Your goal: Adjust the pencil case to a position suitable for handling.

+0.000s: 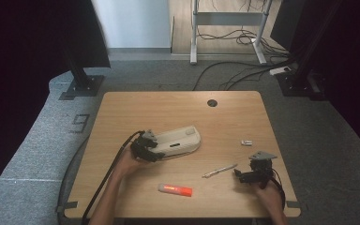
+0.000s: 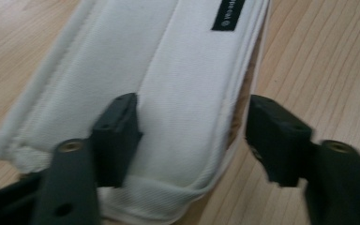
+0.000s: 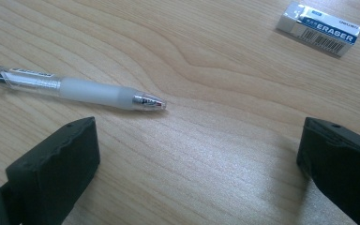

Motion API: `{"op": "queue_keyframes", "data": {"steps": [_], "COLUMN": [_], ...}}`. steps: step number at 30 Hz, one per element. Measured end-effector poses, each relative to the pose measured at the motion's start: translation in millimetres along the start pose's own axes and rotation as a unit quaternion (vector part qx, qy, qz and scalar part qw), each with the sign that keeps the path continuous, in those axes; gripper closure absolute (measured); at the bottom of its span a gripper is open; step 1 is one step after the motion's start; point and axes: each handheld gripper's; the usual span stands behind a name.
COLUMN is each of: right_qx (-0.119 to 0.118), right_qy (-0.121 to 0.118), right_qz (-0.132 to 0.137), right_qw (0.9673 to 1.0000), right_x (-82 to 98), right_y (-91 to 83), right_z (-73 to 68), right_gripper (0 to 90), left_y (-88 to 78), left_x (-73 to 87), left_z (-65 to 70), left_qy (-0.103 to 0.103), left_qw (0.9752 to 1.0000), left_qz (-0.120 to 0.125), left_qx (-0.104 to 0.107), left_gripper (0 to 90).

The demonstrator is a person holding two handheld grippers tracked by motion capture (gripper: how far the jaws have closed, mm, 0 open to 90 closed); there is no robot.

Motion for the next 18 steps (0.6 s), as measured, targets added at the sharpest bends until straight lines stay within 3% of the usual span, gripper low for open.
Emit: {"op": "queue_keyframes", "data": {"steps": [2, 5, 12, 15, 16, 18], "right_qx": [0.000, 0.000, 0.000, 0.000, 0.000, 0.000], "right_qy": [0.000, 0.000, 0.000, 0.000, 0.000, 0.000], "right_qz": [0.000, 0.000, 0.000, 0.000, 0.000, 0.000], "right_qw": [1.0000, 1.0000, 1.0000, 1.0000, 1.0000, 1.0000], "right_x": [0.0, 0.0, 0.0, 0.0, 0.0, 0.0], "right_y": [0.0, 0.0, 0.0, 0.0, 0.0, 0.0], "right_z": [0.1, 0.1, 0.0, 0.0, 0.1, 0.1], "right_gripper": [0.0, 0.0, 0.0, 0.0, 0.0, 0.0], "left_y": [-0.8, -1.1, 4.0, 4.6, 4.4, 3.7], "left_x": [0.4, 1.4, 0.3, -0.2, -0.3, -0.4], "left_z": [-0.3, 4.1, 21.1, 24.7, 24.9, 24.3], "left_qy": [-0.004, 0.004, 0.029, 0.038, 0.038, 0.034], "left_qw": [1.0000, 1.0000, 0.9985, 0.9970, 0.9968, 0.9970], "left_qz": [-0.001, -0.002, -0.012, -0.015, -0.014, -0.009], "left_qx": [0.006, -0.002, -0.045, -0.065, -0.069, -0.069], "left_gripper": [43.1, 46.3, 47.4, 52.0, 58.2, 60.1]}}
Point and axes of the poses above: each handheld gripper's, and its own axes: y roughly forward along the jaws, x roughly out of its underside, z roughly to its right, and after that the axes turned 2 degrees about -y, right-handed
